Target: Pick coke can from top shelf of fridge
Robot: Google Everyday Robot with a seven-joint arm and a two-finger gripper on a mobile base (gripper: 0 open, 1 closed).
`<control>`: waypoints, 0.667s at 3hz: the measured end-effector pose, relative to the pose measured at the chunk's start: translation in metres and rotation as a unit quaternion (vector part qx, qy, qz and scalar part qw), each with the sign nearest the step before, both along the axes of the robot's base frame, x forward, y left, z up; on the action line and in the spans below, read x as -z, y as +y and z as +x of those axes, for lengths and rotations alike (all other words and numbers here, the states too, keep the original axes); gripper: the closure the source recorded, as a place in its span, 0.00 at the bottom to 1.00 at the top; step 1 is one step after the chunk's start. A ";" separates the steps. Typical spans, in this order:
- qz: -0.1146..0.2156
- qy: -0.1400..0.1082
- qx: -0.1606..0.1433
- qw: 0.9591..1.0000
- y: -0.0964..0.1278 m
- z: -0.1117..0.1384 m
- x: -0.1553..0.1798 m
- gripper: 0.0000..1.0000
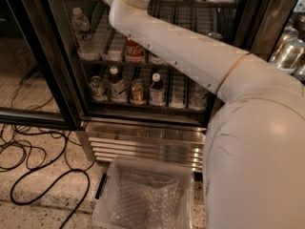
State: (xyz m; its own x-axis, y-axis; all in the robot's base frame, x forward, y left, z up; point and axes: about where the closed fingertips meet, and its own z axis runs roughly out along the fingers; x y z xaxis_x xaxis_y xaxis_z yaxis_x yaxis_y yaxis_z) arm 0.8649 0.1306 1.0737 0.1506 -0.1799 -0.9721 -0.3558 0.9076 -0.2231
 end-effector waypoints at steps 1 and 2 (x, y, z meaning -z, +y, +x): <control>0.000 0.000 0.000 1.000 0.002 -0.001 0.000 0.09; -0.002 0.002 -0.001 1.000 0.002 0.008 0.002 0.17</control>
Offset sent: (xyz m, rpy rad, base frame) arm 0.0615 -0.0051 0.0032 -0.0074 0.0245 0.0074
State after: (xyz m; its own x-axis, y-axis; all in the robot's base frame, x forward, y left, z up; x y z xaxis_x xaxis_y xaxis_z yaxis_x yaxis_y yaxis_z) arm 0.8727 0.1323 1.0713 0.1476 -0.1827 -0.9720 -0.3578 0.9063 -0.2247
